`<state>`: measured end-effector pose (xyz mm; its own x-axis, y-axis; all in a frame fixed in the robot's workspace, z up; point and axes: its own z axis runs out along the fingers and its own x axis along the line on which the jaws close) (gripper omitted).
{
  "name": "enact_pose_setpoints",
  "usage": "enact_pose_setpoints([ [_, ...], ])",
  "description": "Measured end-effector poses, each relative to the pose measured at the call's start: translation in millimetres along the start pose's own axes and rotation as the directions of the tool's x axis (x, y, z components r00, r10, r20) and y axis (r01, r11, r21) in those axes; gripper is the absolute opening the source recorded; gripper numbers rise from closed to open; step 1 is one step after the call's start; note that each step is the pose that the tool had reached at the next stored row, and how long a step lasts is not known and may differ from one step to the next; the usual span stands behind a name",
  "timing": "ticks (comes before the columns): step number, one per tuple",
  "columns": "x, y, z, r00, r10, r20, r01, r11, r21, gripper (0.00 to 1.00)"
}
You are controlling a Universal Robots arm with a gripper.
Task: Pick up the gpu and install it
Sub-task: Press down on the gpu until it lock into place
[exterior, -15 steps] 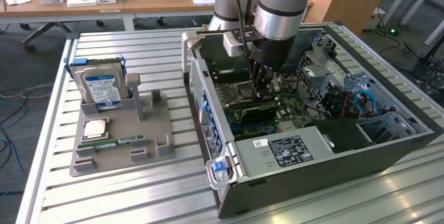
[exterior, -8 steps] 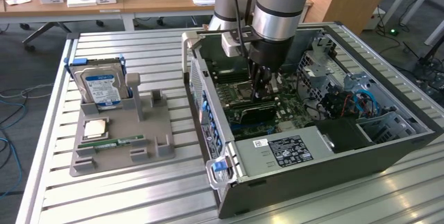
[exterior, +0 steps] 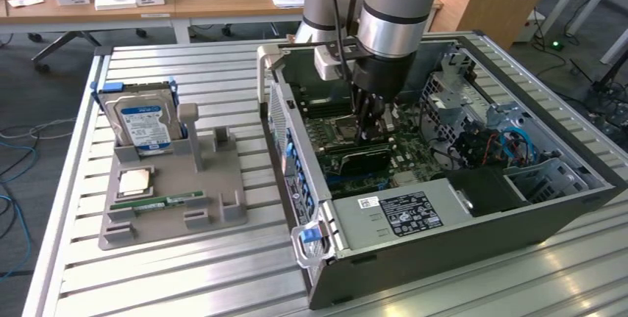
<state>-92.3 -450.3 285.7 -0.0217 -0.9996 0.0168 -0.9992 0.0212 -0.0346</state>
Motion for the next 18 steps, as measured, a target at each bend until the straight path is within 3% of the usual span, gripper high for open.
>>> enact_pose_setpoints([
  [4,-0.9,-1.2,0.6,1.0,0.001,-0.006,-0.001,1.0,-0.0061,0.11],
  [5,-1.1,-2.3,0.7,1.0,0.001,-0.0099,-0.001,0.9999,-0.0115,0.11],
  [9,-1.2,-5.4,0.9,0.9999,0.0,-0.0137,-0.001,0.9996,-0.0269,0.11],
  [18,-1.3,-5.6,2.8,0.9999,0.004,-0.0129,-0.004,0.9996,-0.0294,0.11],
])
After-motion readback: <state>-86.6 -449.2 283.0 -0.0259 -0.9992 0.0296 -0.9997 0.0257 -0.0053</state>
